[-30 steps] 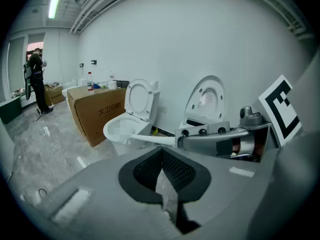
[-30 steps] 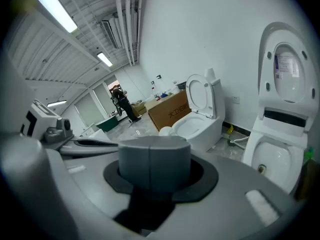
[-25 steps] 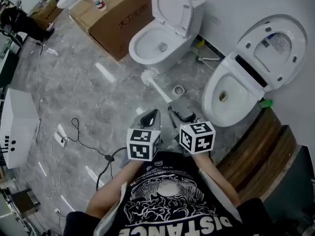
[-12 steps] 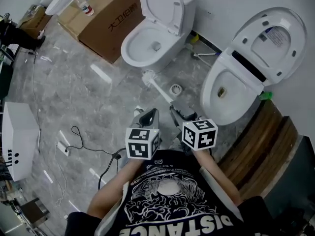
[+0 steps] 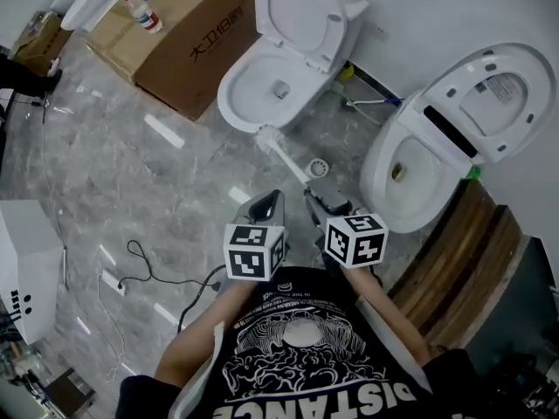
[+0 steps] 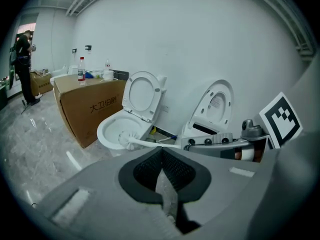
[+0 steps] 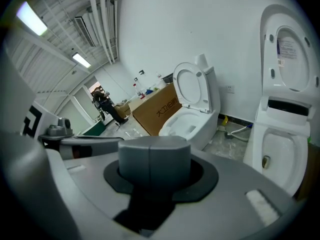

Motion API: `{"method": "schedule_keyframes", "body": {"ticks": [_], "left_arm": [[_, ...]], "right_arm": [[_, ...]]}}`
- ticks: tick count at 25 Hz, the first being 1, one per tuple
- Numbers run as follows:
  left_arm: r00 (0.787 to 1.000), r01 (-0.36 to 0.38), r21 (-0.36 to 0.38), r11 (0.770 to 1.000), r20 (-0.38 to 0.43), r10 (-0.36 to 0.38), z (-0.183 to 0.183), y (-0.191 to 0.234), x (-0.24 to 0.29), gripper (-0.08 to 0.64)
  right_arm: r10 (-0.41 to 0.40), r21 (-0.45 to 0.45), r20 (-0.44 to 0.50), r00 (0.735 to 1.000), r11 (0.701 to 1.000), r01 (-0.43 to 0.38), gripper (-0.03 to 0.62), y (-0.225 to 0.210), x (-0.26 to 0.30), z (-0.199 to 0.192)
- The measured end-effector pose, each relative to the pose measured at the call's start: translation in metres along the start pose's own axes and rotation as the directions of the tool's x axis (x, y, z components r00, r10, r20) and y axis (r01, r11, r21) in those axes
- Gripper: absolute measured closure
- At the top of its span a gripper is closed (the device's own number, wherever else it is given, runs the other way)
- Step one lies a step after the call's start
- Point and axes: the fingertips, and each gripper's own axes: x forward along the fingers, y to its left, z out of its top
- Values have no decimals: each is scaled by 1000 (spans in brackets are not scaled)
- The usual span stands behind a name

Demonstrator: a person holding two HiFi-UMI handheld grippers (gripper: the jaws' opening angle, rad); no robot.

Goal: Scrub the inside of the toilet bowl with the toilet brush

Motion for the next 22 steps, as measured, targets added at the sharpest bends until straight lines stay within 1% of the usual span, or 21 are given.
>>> {"method": "schedule_keyframes", "body": {"ticks": [4,7,12,16,22], "left_arm": [[999,42,-15,999,-14,-42,20,41,5,569],[998,69,-19,997,-7,-69,37,71,5,569],[994,106,-28,994,-8,-106,55,112,8,569],[991,134,-36,990,-5,-134,66,134,12,569],[989,145,-40,989,-20,-146,74,149,27,569]], "right_arm": [[-34,2,-11,999,999,34,442,23,35,20],[-58,1,-15,998,998,58,442,40,60,34],[-86,-9,-23,996,996,86,442,65,94,50],[-98,-30,-24,995,995,97,442,79,111,60],[-118,-17,-26,993,993,118,441,74,129,71]]}}
